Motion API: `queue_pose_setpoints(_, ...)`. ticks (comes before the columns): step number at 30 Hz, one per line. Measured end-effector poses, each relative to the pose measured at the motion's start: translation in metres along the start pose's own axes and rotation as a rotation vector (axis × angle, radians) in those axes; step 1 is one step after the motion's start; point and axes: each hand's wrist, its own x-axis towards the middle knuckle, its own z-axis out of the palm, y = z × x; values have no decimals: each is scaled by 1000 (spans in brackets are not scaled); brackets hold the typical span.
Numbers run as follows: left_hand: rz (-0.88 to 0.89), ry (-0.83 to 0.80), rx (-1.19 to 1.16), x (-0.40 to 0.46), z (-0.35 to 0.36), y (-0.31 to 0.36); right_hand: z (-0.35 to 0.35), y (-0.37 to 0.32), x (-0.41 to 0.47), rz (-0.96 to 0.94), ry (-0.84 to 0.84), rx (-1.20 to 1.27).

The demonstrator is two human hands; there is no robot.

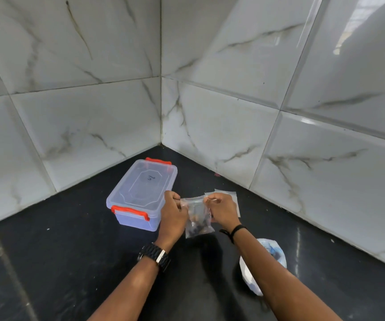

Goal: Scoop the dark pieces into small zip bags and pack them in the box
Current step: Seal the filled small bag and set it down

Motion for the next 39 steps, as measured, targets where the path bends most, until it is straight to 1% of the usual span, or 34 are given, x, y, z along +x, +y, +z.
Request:
queue_pose_setpoints(4, 127, 9, 221, 13, 11, -12, 10, 3, 20, 43, 23, -57)
queue_pose_setpoints(7, 148, -37, 379, 24, 19, -18, 16, 4, 28, 2, 4, -167)
queue_pose_setpoints(9, 125, -116, 462, 33, 23, -23, 19, 5, 35, -31, -48, -281)
queue_pose_setpoints(11, 90, -199, 515, 38, 24, -27, 21, 7, 42, -36, -135, -365)
queue_pose_setpoints(13, 85, -246, 549, 40, 23, -27, 22, 7, 45, -56, -206, -443)
queue_pose_setpoints(15, 115, -243, 588, 42, 25, -29, 19, 8, 47, -60, -238, -479)
queue_pose_setpoints(17, 181, -171, 629, 42, 29, -28, 13, 7, 49, -66, -250, -466)
queue_pose_setpoints(19, 233, -116, 598, 43, 36, -23, 4, 3, 51, -83, -227, -418)
queue_pose_setpoints(21, 261, -139, 531, 43, 45, -15, -10, 3, 57, -114, -182, -405)
queue_pose_setpoints(23, 269, -175, 514, 44, 54, -7, -24, 5, 63, -89, -123, -406)
queue_pose_setpoints(26, 251, -217, 564, 47, 71, 3, -44, 15, 70, -28, -28, -442)
queue_pose_setpoints(28, 201, -238, 609, 49, 81, 6, -52, 26, 73, 10, 8, -529)
queue_pose_setpoints(30, 147, -253, 677, 52, 90, 7, -57, 37, 77, 69, 24, -553)
queue_pose_setpoints(34, 70, -261, 824, 56, 101, 8, -57, 49, 81, 161, 41, -523)
queue_pose_setpoints(39, 98, -260, 891, 54, 106, 9, -54, 54, 82, 221, 95, -464)
